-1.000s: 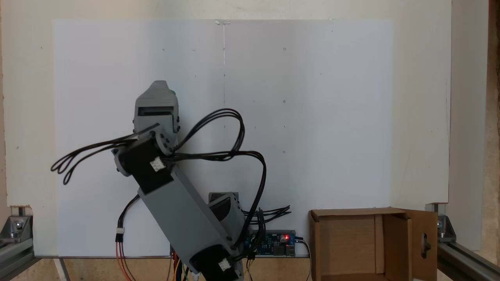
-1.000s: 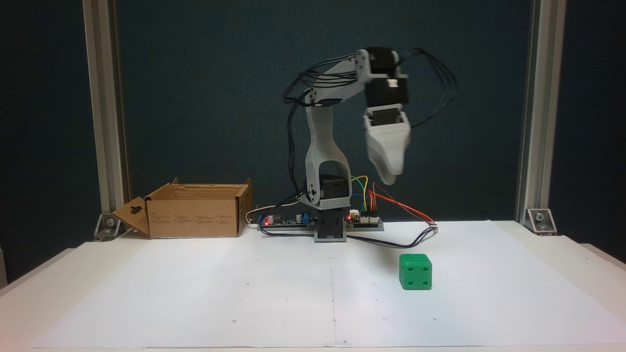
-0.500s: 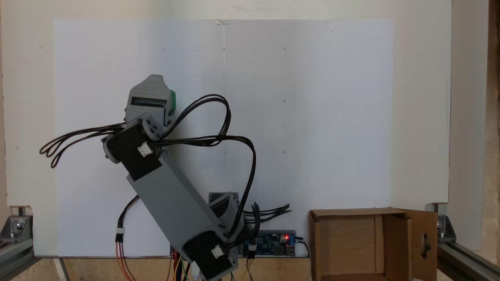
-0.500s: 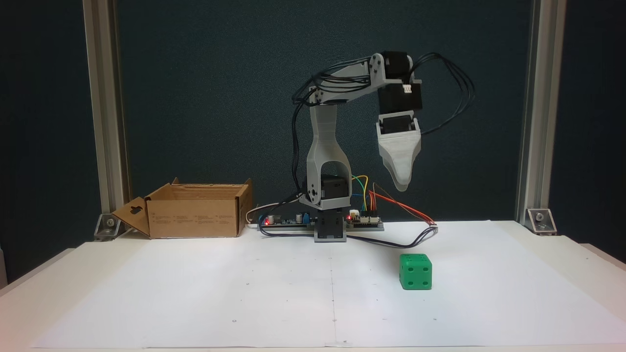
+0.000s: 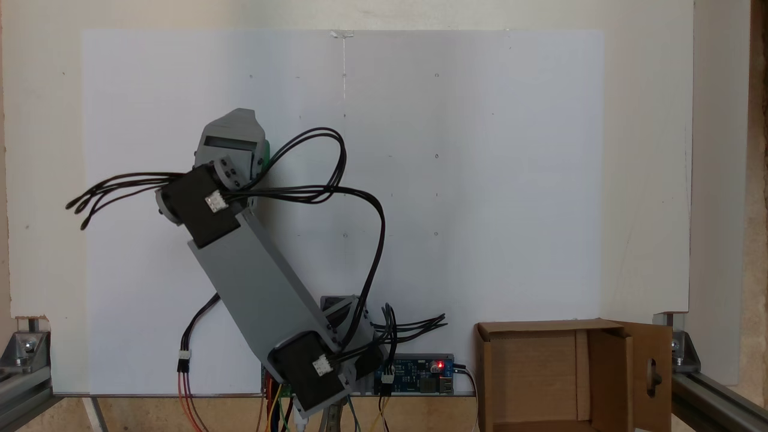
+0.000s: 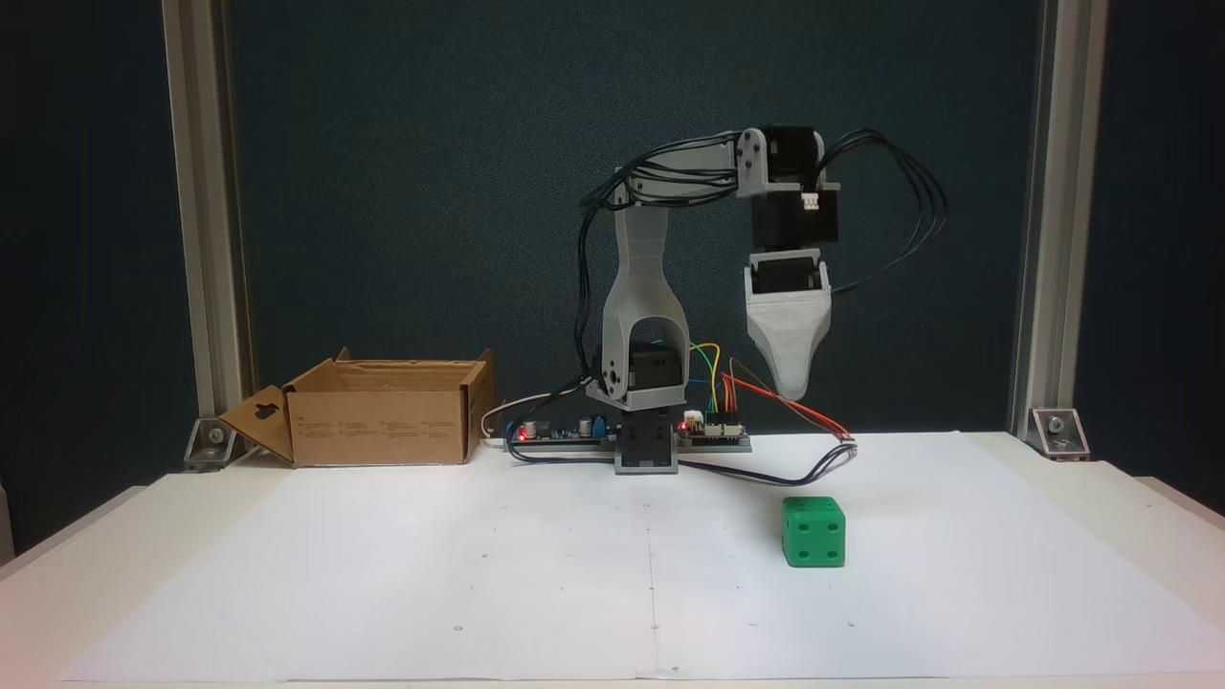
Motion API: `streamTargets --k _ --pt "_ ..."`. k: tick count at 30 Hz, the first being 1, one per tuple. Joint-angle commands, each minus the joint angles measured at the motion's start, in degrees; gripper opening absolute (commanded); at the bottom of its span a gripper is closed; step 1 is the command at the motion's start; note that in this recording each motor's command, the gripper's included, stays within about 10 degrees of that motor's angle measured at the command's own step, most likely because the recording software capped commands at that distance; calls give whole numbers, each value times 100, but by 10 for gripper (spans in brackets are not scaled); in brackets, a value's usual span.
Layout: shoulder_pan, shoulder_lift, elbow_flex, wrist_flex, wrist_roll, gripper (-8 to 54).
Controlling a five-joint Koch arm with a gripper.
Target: Grasp a green dice and put it in the bin.
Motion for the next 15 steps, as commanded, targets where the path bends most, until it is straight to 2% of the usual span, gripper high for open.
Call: streamTargets --k 1,15 --pt "-44 0 -158 -176 413 444" --pt "-114 -308 176 -536 413 445"
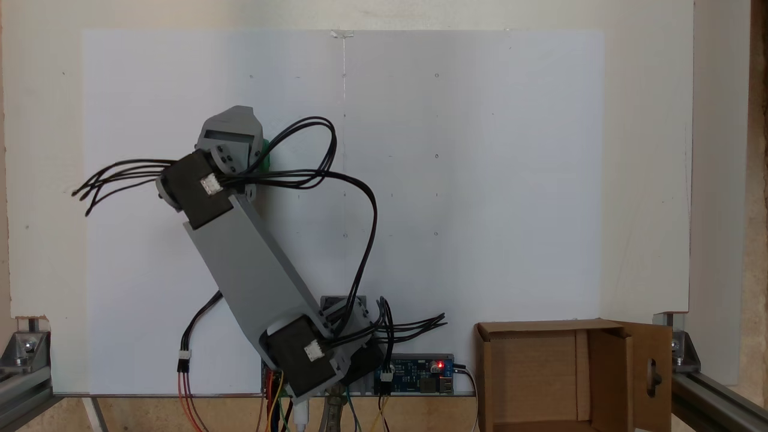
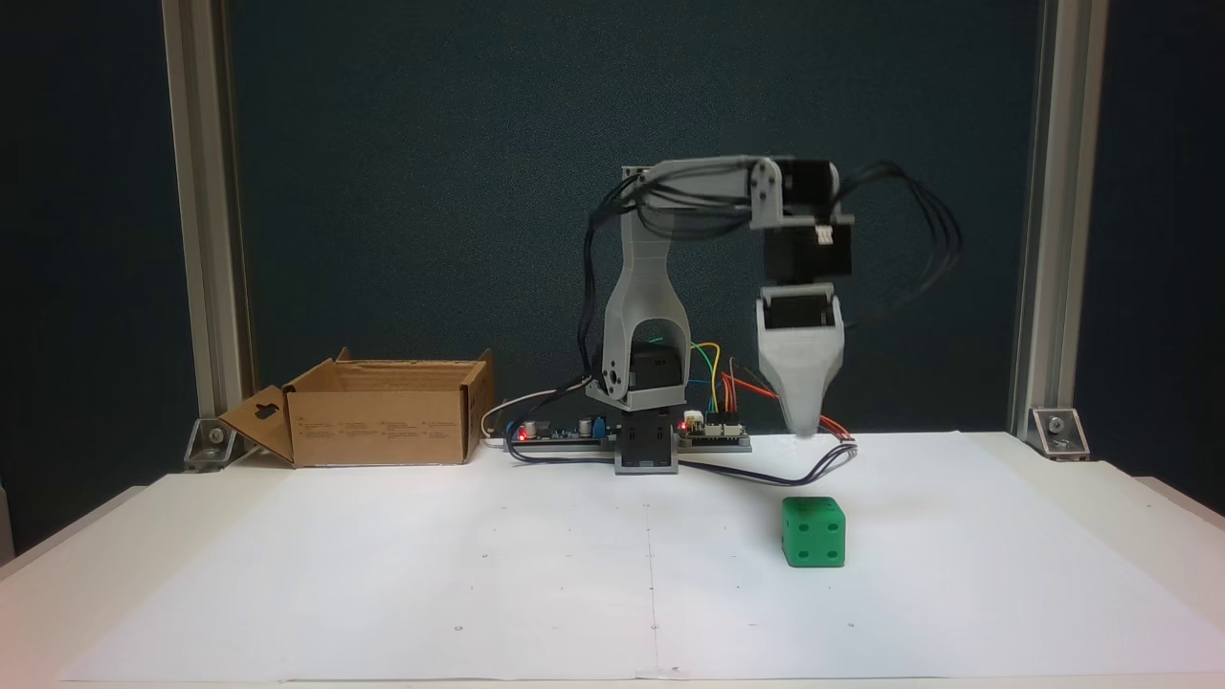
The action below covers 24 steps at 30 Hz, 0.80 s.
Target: Grasp a green dice and put it in the bin.
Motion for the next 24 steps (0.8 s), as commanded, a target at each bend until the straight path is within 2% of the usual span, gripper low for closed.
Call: streamTargets --k 1,24 --pt "-62 -9 -114 -62 413 445" --pt "-316 -571 -26 -79 413 443"
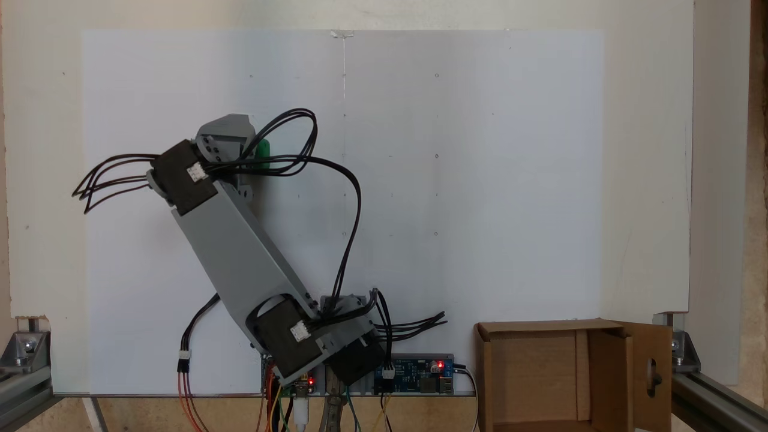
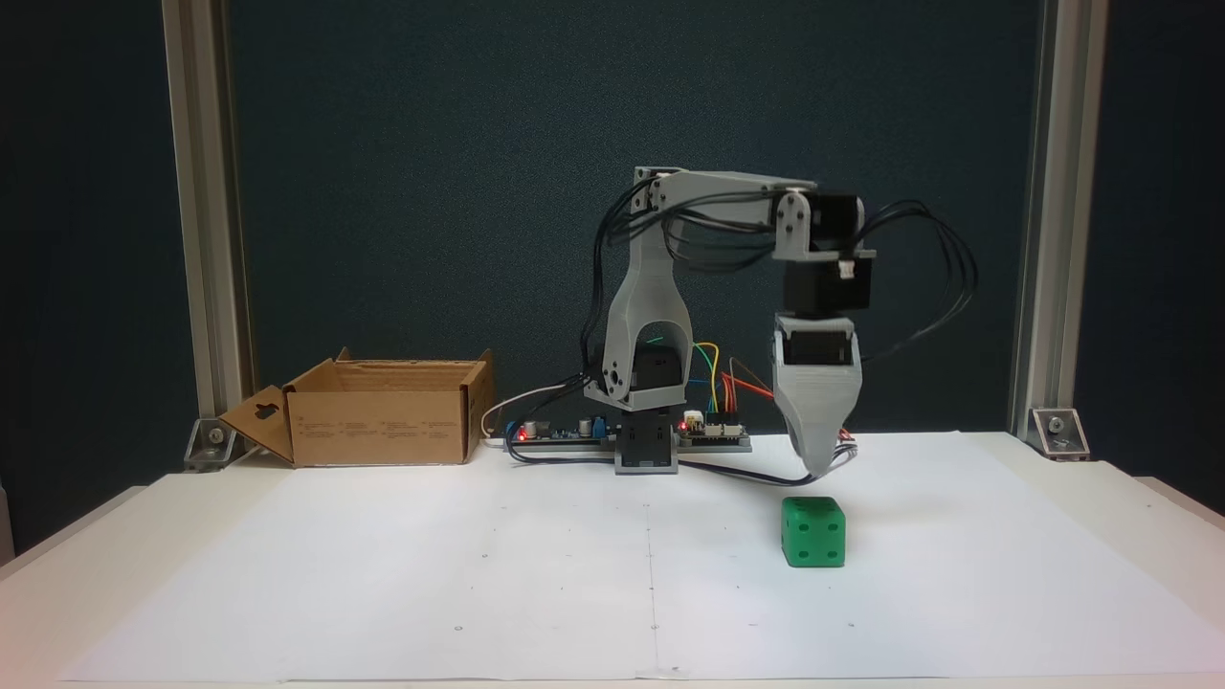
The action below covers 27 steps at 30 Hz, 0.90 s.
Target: Grasp a green dice and put it in the bin.
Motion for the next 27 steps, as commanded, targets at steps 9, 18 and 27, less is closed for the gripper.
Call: streamTargets --k 9,18,27 --pt "9 -281 -79 -272 413 442" --pt "35 -466 53 -598 404 441" --pt "53 -624 158 -747 413 441"
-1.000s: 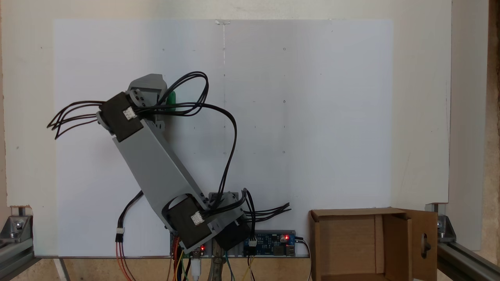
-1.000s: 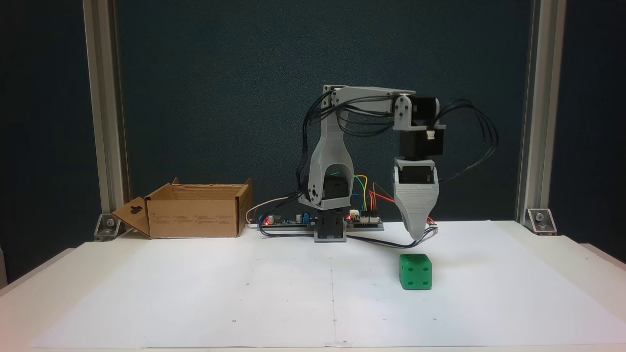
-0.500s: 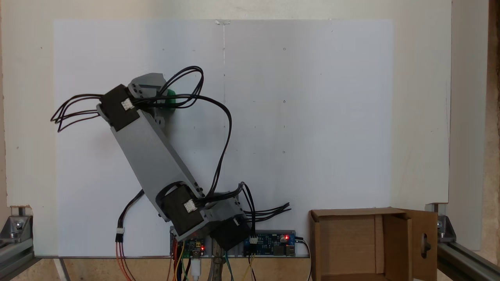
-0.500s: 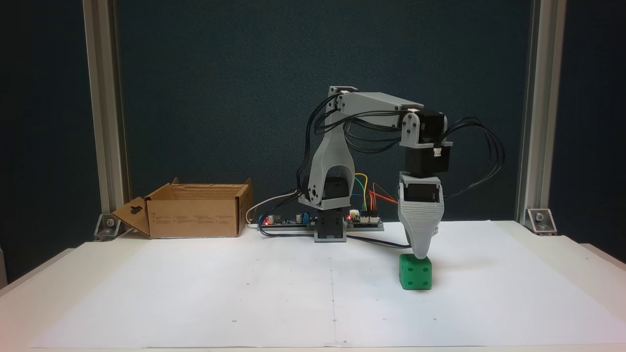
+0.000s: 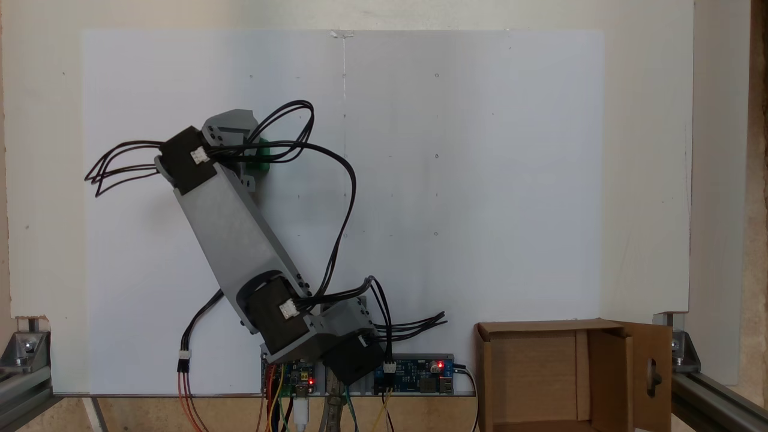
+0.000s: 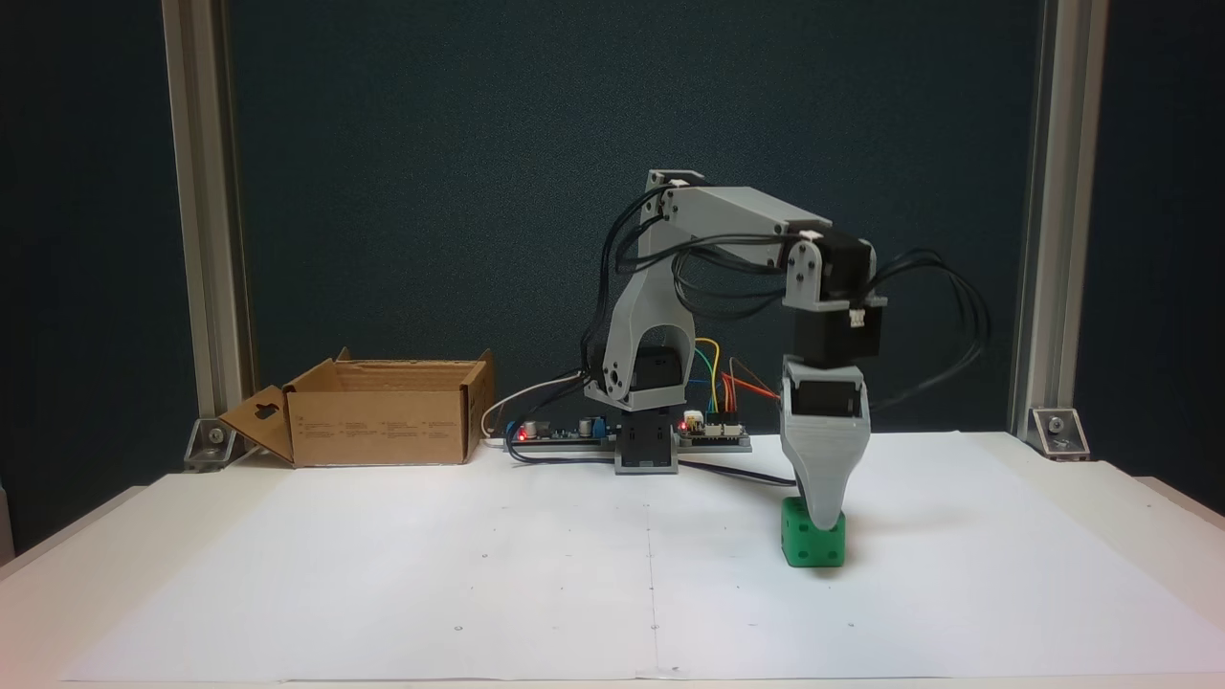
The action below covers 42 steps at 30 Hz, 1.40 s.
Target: Grasp a green dice and put it in the bin.
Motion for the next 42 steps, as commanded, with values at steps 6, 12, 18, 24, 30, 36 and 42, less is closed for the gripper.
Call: streamTargets --k 6,12,18,24,30,36,42 --pt "9 -158 -53 -26 413 440" --pt "9 -211 0 -26 404 436" --pt "123 -211 0 -97 413 434" --pt "176 -211 0 -158 404 433" --pt "229 -211 0 -193 404 418" --pt "290 -229 9 -176 404 412" --pt "255 -325 35 -193 404 398"
